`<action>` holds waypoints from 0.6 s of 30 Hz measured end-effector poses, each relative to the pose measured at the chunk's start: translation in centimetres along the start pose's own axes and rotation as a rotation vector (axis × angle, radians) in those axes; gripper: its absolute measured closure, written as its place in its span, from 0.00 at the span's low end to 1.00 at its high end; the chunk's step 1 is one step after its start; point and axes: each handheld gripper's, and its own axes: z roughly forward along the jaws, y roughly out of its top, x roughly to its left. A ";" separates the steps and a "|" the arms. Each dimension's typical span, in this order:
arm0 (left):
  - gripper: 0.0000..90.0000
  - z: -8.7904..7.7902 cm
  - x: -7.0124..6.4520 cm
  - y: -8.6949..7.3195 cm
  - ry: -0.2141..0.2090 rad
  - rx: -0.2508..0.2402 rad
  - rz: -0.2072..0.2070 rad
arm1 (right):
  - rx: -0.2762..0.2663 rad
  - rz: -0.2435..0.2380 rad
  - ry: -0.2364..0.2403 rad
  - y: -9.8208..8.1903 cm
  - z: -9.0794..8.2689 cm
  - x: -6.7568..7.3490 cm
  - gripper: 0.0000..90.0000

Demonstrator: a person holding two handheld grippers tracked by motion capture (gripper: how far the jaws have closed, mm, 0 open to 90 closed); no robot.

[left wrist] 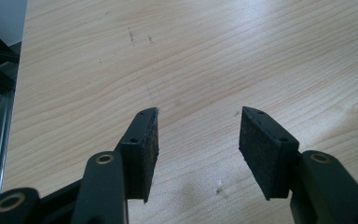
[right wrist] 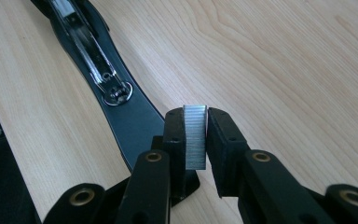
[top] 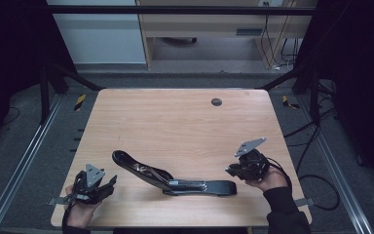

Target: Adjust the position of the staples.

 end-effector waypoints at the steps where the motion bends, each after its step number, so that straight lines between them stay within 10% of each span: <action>1: 0.52 0.0 0.0 0.0 0.000 -0.002 0.000 | -0.002 -0.004 0.004 0.2 0.0 0.1 0.87; 18: 0.52 -0.1 -0.1 0.0 -0.003 0.000 0.007 | -0.075 -0.065 0.054 2.6 0.7 0.9 0.87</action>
